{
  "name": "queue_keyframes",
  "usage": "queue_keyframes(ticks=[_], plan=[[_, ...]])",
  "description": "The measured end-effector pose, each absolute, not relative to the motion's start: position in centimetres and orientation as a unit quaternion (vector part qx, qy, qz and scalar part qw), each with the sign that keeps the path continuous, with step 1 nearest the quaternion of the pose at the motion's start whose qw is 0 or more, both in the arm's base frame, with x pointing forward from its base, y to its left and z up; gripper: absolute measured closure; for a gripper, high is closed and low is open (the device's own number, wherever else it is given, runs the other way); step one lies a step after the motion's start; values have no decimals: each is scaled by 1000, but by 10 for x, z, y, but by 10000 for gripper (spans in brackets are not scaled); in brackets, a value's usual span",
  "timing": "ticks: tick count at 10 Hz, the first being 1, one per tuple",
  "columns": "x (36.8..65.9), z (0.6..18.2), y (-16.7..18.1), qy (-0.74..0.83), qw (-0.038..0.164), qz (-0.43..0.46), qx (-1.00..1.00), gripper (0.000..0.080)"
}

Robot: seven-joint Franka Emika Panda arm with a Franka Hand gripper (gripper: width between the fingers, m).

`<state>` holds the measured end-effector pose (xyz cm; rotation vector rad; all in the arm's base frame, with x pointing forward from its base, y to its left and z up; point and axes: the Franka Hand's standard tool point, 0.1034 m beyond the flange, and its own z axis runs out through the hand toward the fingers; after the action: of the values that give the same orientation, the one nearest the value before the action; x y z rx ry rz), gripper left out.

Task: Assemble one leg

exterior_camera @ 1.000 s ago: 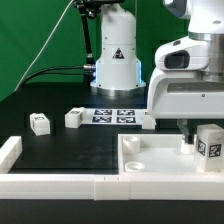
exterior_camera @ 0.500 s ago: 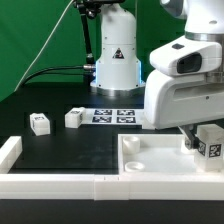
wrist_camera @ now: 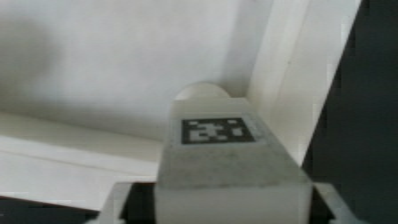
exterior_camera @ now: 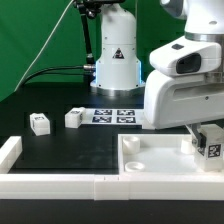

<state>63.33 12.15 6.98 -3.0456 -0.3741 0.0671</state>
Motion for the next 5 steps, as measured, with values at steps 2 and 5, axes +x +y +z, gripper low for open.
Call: queue_keyframes(ticks=[2,5], plan=[[634,70,118,-49,37,24,-998,509],[634,69,118,164,33,32,-985,509]])
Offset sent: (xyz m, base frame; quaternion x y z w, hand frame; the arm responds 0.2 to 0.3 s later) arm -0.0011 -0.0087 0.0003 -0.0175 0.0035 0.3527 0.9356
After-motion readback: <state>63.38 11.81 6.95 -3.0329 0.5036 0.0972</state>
